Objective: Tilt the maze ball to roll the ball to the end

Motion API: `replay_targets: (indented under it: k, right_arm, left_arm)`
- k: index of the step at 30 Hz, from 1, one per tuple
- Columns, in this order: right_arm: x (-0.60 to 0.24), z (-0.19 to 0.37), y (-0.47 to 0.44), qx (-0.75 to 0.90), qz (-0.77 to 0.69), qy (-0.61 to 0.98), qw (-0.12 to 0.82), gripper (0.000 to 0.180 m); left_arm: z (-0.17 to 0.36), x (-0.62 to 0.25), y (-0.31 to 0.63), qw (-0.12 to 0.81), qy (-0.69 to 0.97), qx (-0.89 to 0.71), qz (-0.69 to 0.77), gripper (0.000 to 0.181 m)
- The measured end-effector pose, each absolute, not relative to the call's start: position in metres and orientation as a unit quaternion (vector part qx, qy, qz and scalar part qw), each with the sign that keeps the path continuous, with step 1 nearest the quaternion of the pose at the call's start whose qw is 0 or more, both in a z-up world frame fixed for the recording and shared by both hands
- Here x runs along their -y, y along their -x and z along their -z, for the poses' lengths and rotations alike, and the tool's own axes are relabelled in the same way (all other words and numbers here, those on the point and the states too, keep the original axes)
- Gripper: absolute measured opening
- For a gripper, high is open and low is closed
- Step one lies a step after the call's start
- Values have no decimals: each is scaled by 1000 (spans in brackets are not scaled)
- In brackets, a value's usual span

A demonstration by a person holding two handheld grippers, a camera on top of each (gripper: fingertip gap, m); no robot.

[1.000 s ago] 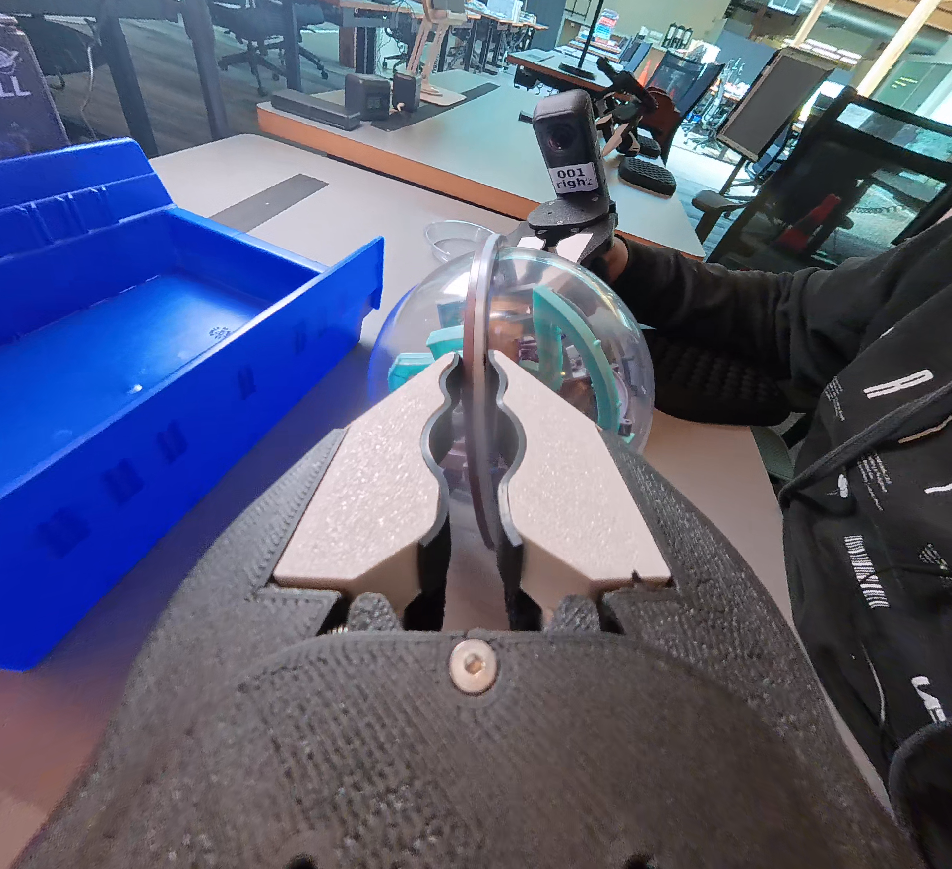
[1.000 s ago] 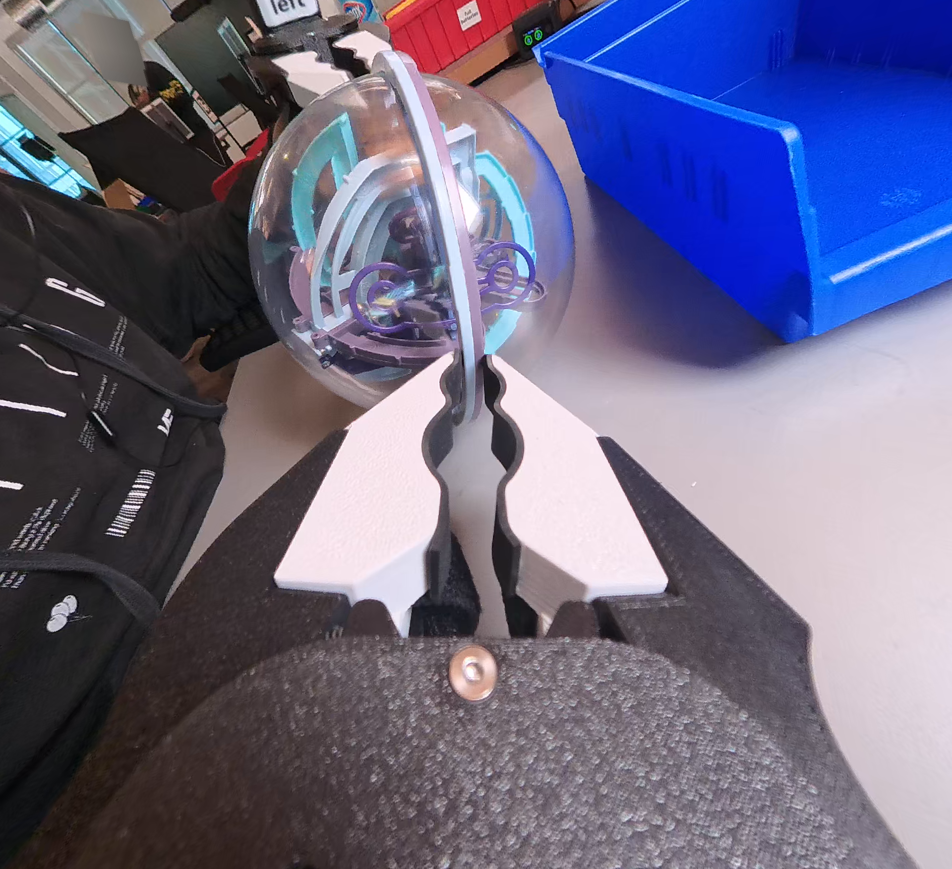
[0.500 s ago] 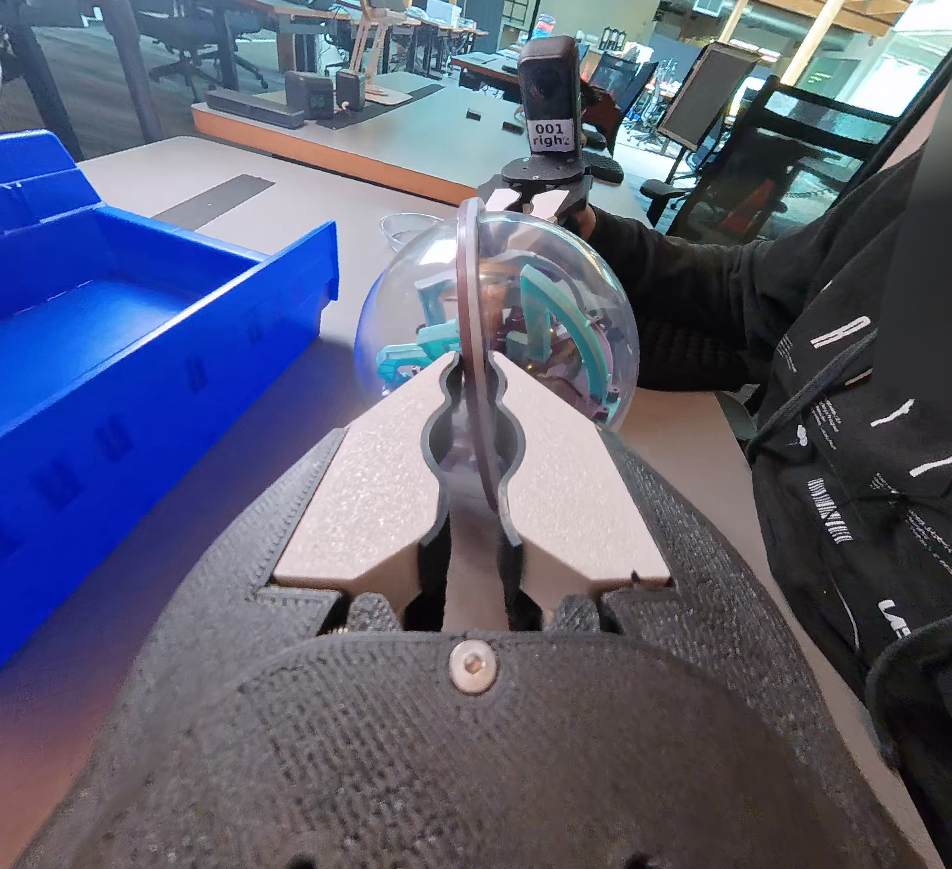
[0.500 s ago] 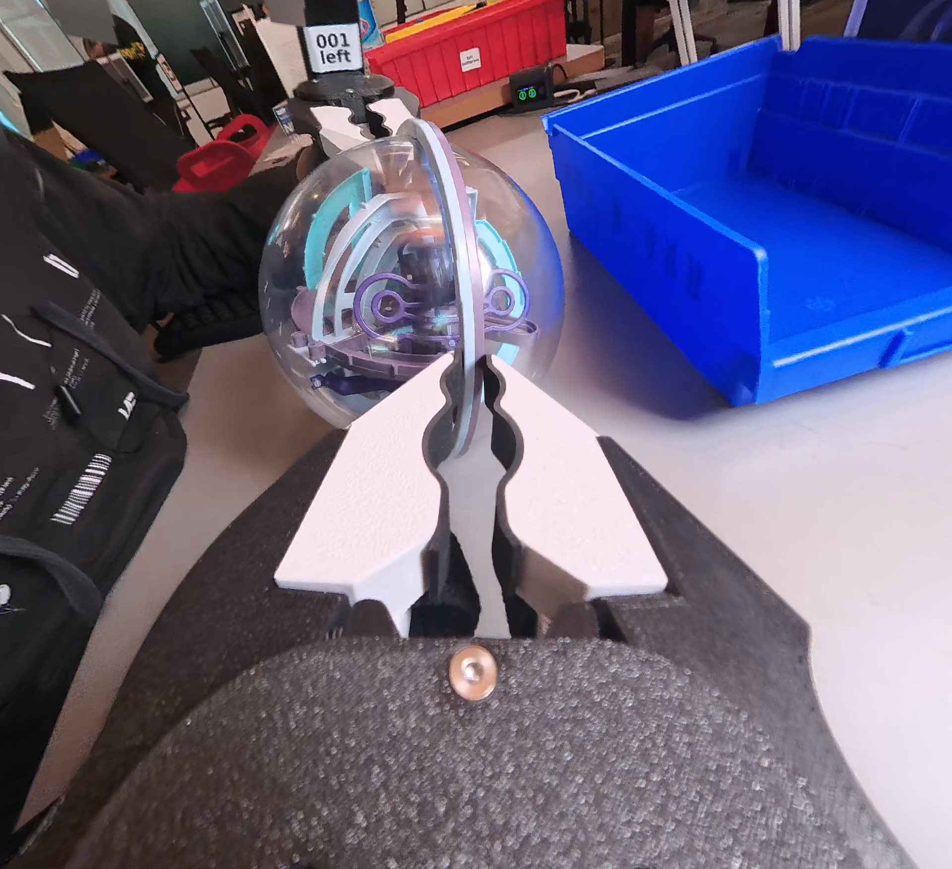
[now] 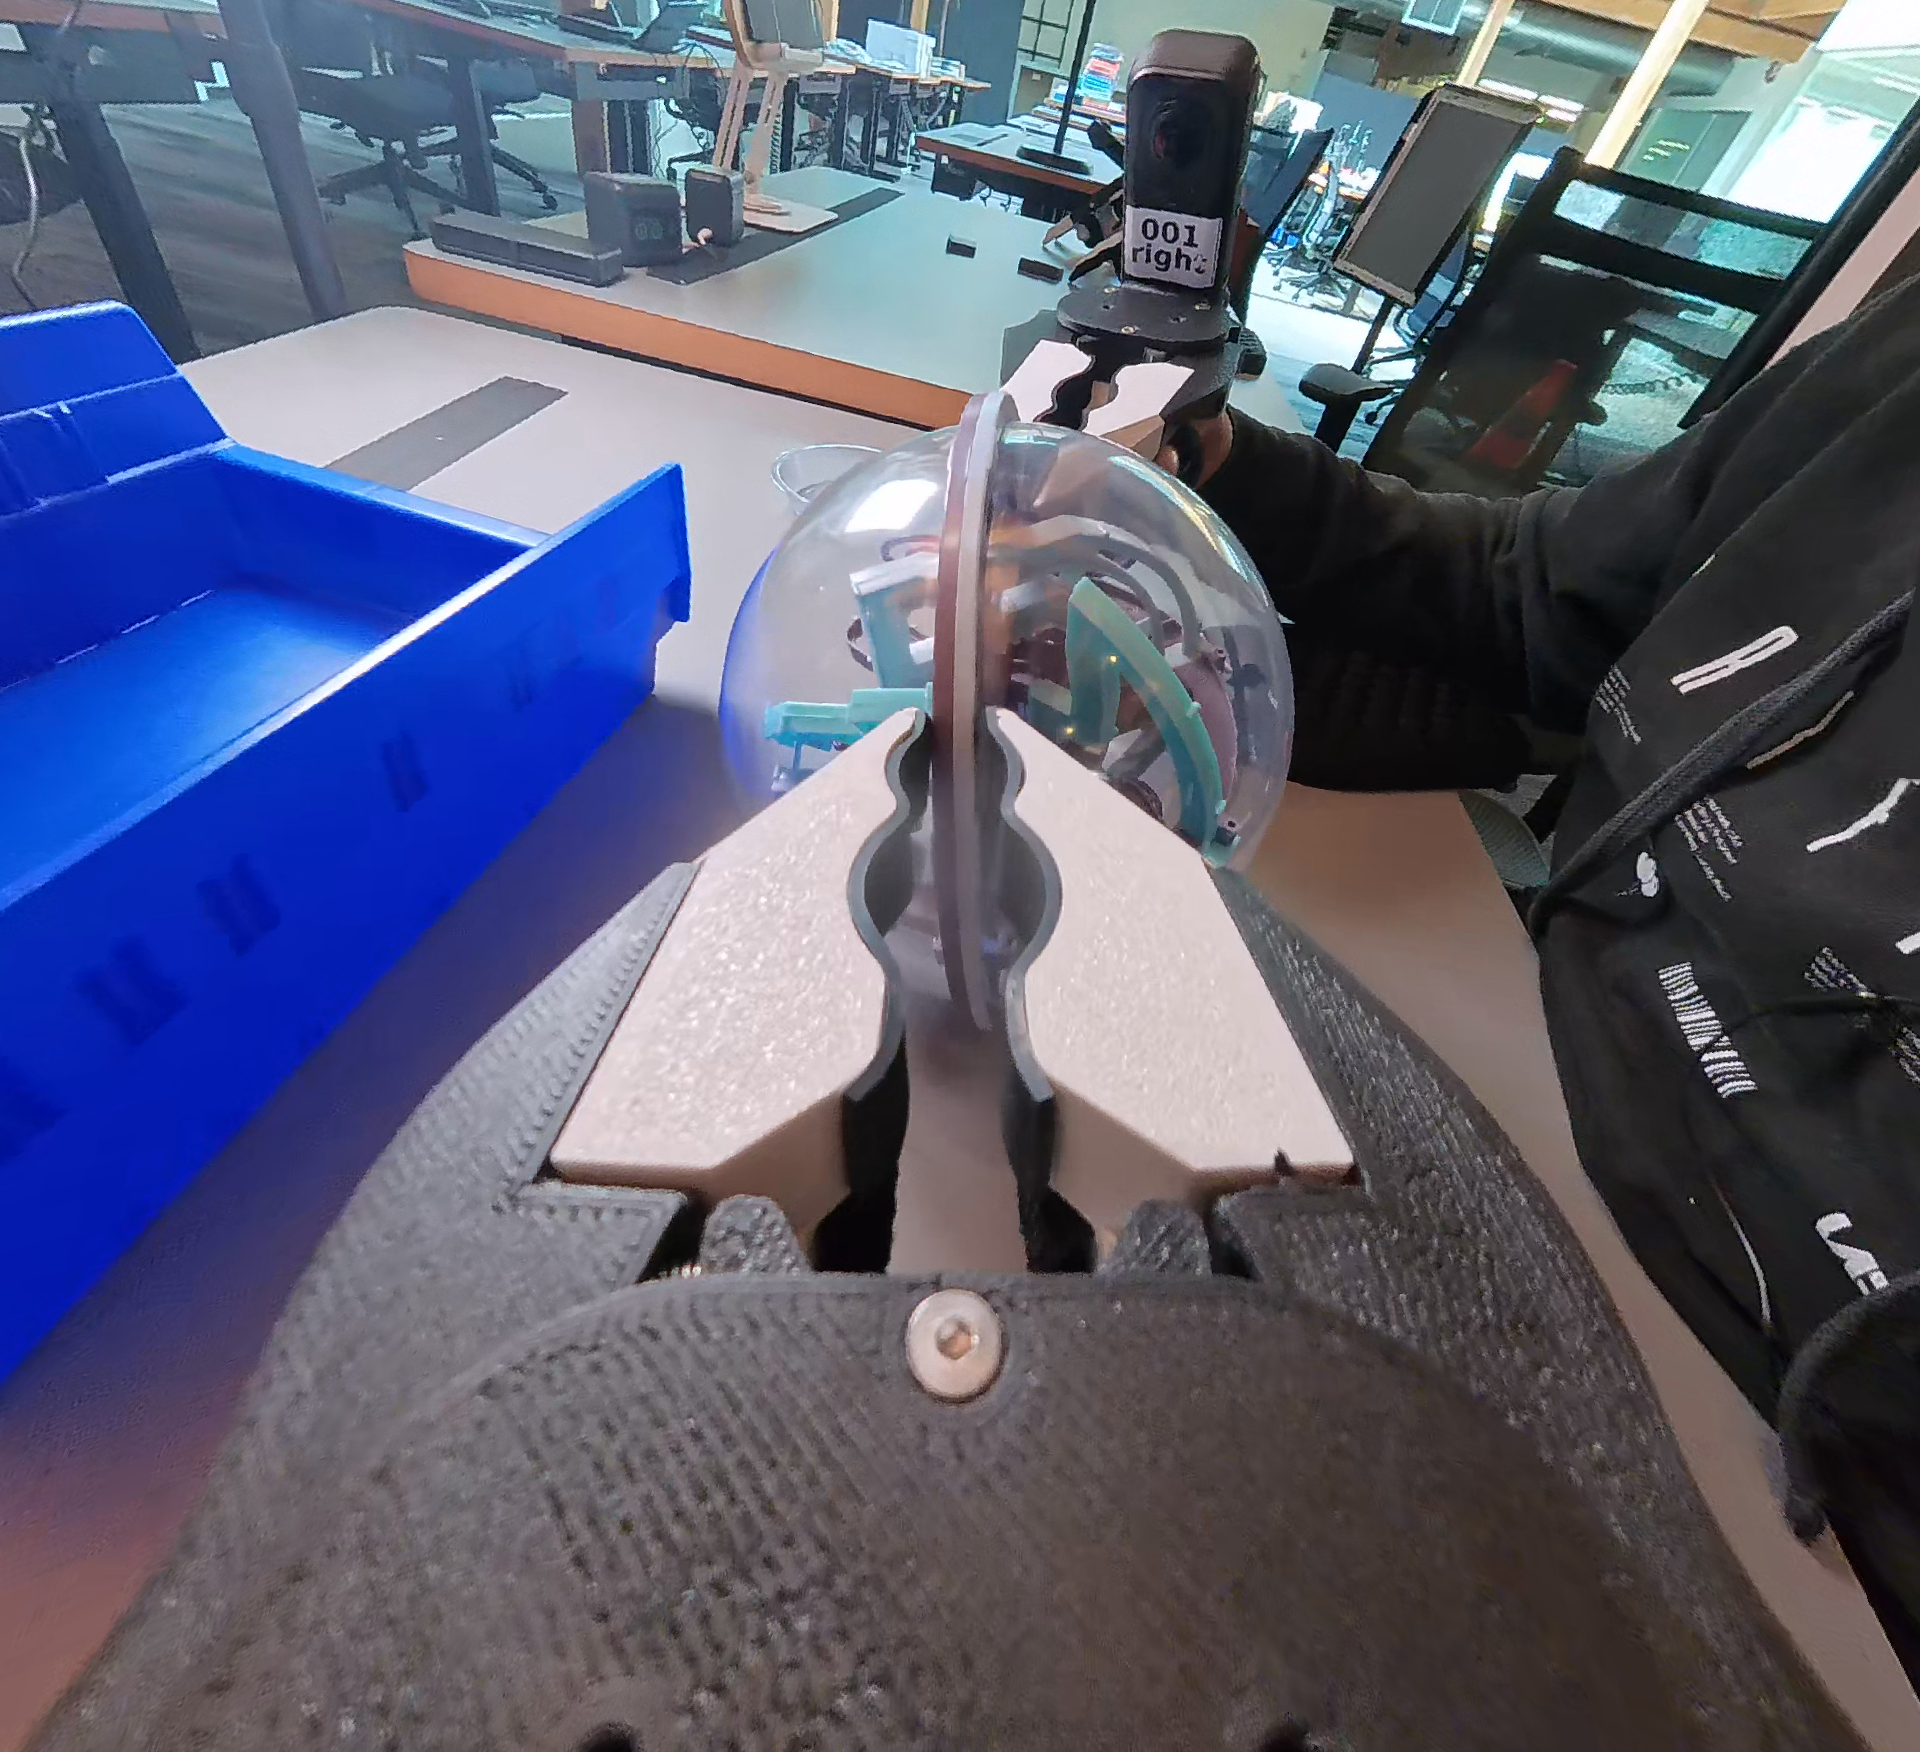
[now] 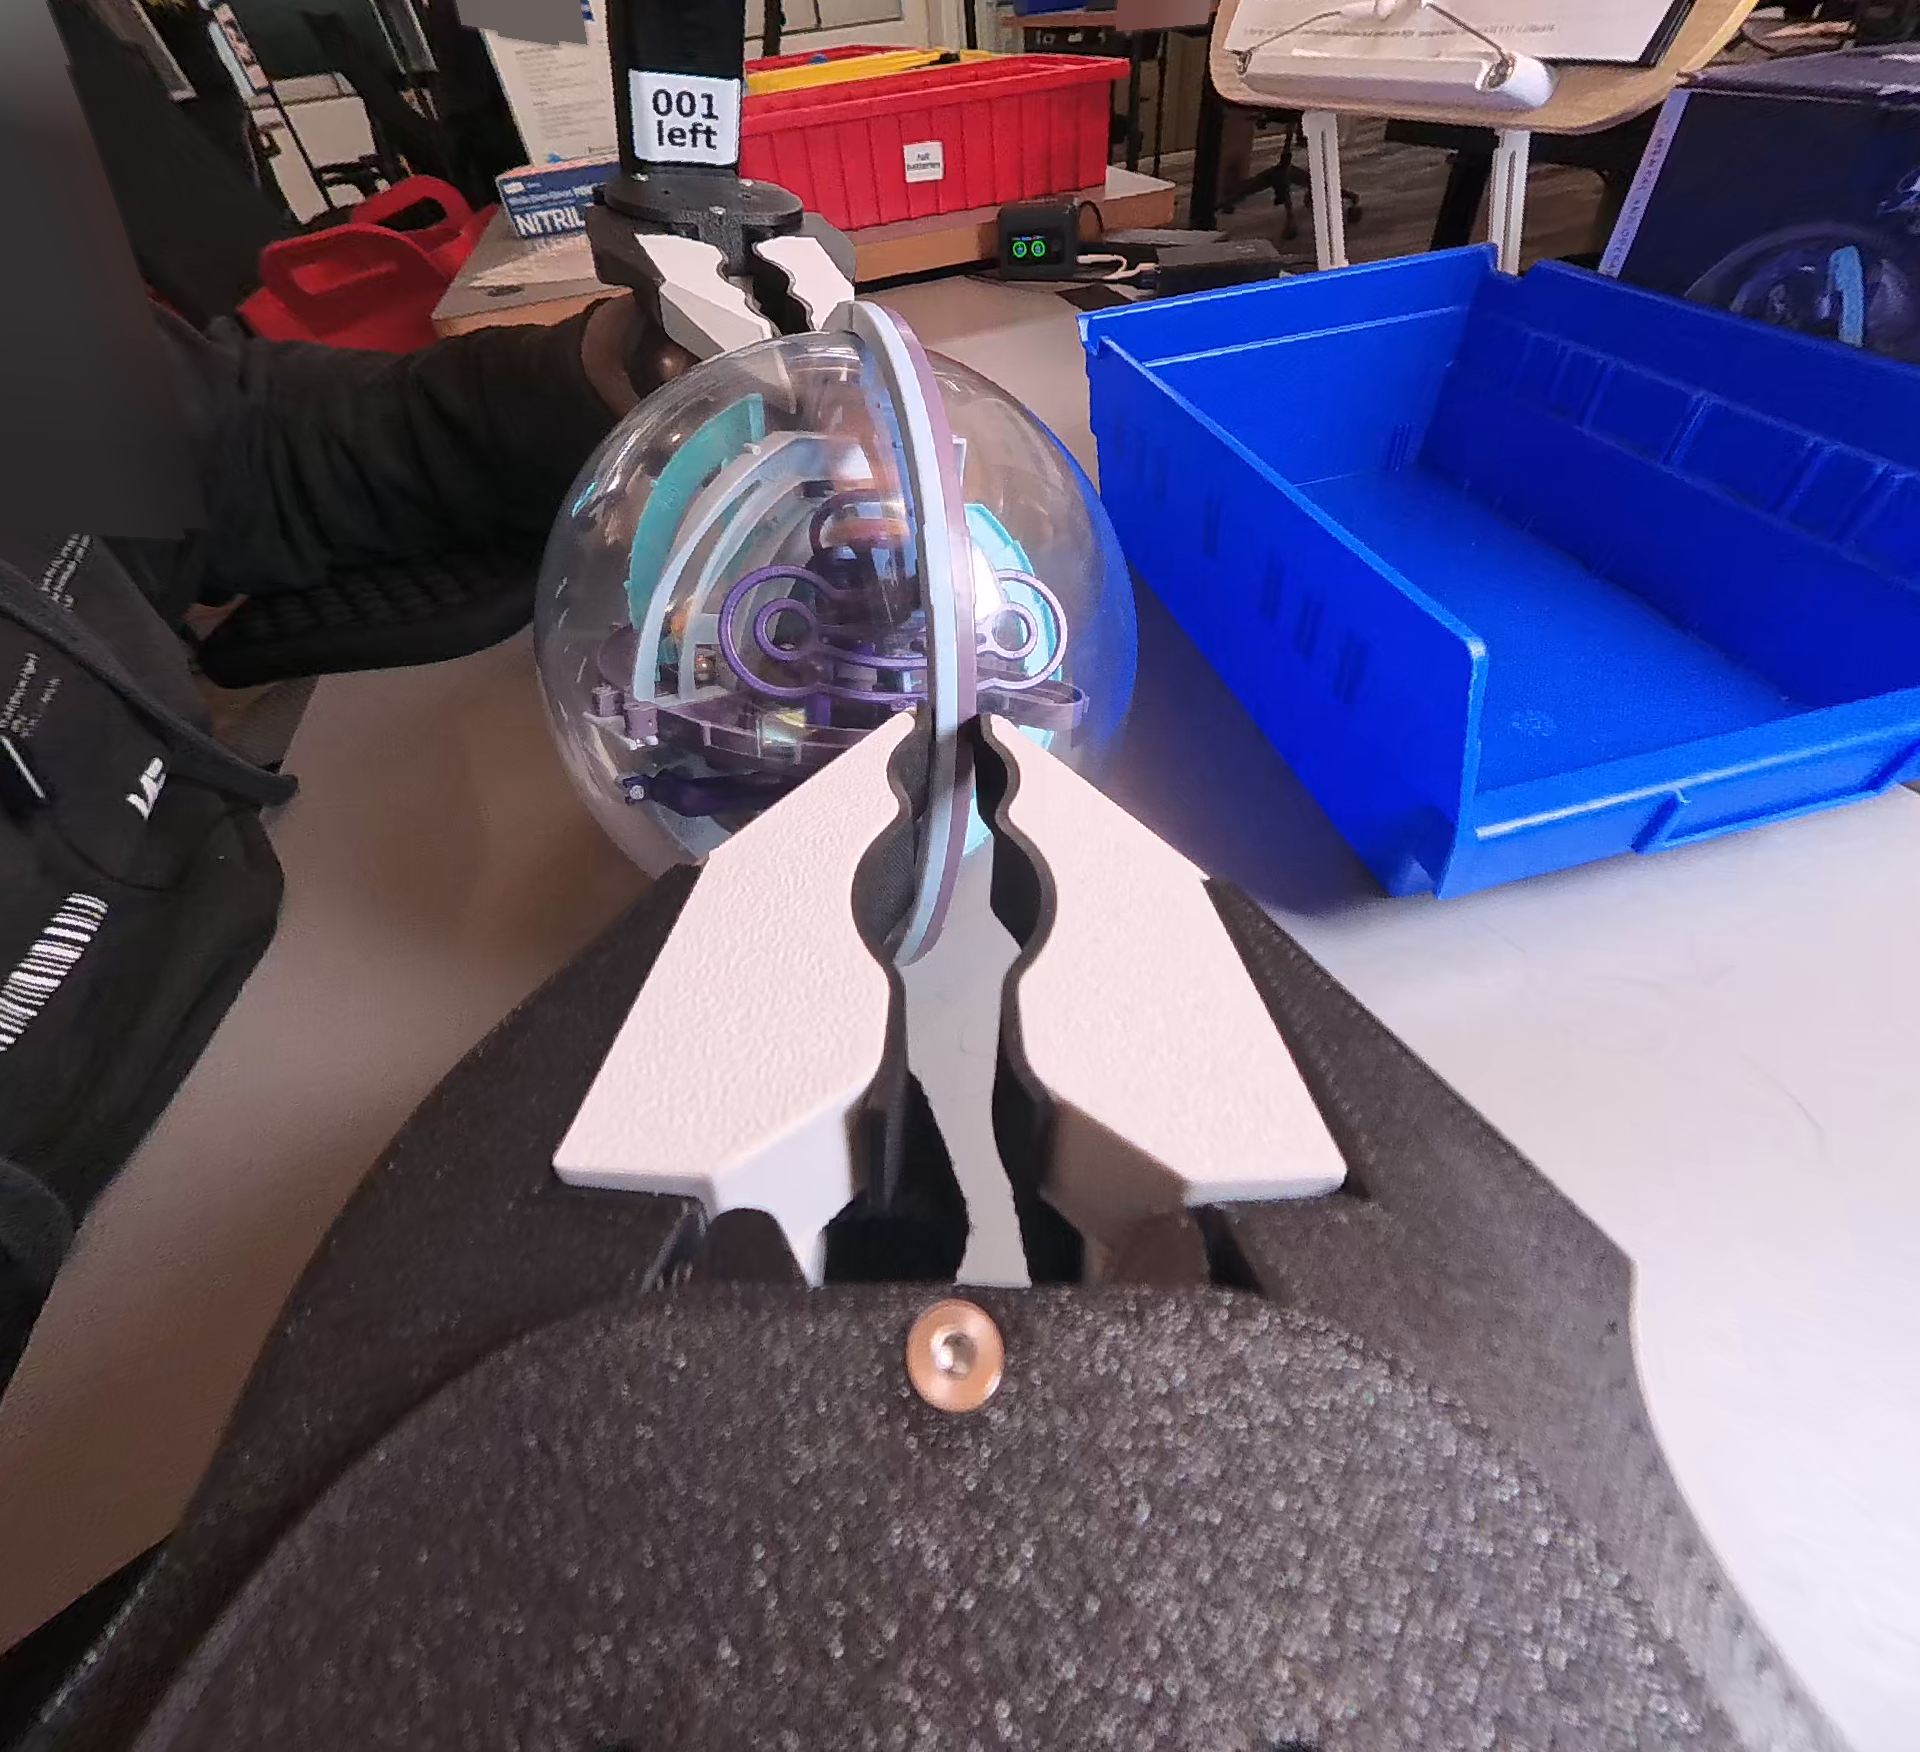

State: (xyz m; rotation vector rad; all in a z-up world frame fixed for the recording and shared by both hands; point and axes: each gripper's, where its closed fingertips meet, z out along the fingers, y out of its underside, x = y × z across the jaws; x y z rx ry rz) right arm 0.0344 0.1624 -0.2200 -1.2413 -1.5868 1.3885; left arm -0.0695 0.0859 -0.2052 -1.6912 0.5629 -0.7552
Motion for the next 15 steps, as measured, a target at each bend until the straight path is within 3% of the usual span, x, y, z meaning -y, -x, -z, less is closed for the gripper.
replay_targets:
  k: [15]
  right_arm:
    - [-172, 235, -31, 589, -554, 500, 311, 5]
  left_arm:
    - [202, -82, 56, 566, 712, -255, 329, 11]
